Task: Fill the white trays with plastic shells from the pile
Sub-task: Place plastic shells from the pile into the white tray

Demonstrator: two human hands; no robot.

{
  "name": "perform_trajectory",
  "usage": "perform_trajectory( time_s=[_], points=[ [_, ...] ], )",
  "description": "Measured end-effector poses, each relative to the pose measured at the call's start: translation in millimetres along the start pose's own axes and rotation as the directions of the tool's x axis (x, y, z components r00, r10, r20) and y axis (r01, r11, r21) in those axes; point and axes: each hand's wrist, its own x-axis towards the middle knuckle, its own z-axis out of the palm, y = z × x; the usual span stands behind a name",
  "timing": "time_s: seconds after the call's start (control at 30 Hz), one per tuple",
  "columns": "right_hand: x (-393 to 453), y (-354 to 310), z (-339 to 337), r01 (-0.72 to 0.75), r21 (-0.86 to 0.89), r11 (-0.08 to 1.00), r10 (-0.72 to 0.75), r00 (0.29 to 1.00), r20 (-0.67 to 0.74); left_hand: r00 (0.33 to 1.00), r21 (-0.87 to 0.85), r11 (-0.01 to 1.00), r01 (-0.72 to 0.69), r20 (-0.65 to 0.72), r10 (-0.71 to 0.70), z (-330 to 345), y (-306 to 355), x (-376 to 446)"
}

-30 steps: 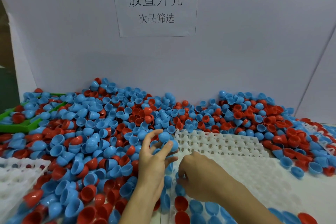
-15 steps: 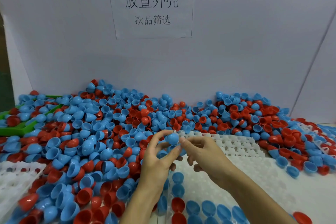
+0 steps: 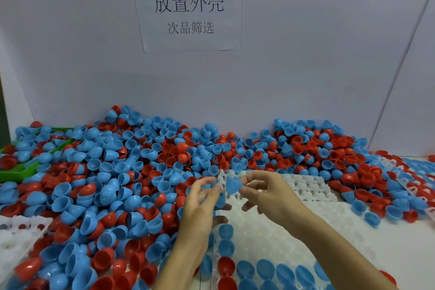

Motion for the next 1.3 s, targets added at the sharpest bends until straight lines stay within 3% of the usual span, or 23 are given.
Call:
perform_trajectory(
  time_s=[0.17, 0.33, 0.53, 0.7, 0.77, 0.93, 1.17, 1.3],
  points=[
    [-0.4, 0.2, -1.5, 0.196, -0.154, 0.968, -0.194, 0.981, 0.023, 0.988, -0.007, 0.995, 0.1, 0.116, -0.098, 2.4, 2.8, -2.4],
    [0.8, 2.7, -1.1, 0.245, -0.301, 0.922, -0.25, 0.968, 0.021, 0.986, -0.069, 0.989, 0.129, 0.119, -0.121, -0.6, 3.7, -2.1],
    [-1.9, 1.1, -1.7, 0.288, -0.356, 0.889, -0.272, 0.957, 0.096, 0.99, -0.049, 0.992, 0.113, 0.089, -0.108, 1.6, 0.8, -1.3],
    [-1.8, 4.0, 2.3, 0.306, -0.48, 0.822, -0.337, 0.941, 0.023, 0.99, -0.014, 0.995, 0.104, 0.097, -0.102, 3.4, -1.5, -1.6],
    [-1.6, 4.4, -1.6, 0.282, -0.526, 0.803, -0.315, 0.949, 0.027, 0.993, -0.045, 0.994, 0.101, 0.06, -0.098, 2.5, -0.7, -0.1],
    [-8.1, 3.1, -3.5, 0.248, -0.694, 0.676, -0.125, 0.967, 0.224, 0.998, -0.191, 0.98, 0.051, -0.019, -0.056, -3.1, 5.2, 2.8],
    [-17.4, 11.7, 24.3, 0.241, -0.886, 0.395, -0.012, 0.966, 0.257, 0.998, -0.345, 0.936, 0.064, -0.002, -0.069, -0.2, 4.0, 2.6],
    [-17.8, 12.4, 24.9, 0.237, -0.888, 0.393, 0.011, 0.965, 0.262, 0.998, -0.353, 0.933, 0.061, 0.024, -0.056, 0.2, 3.4, 3.1]
  ],
)
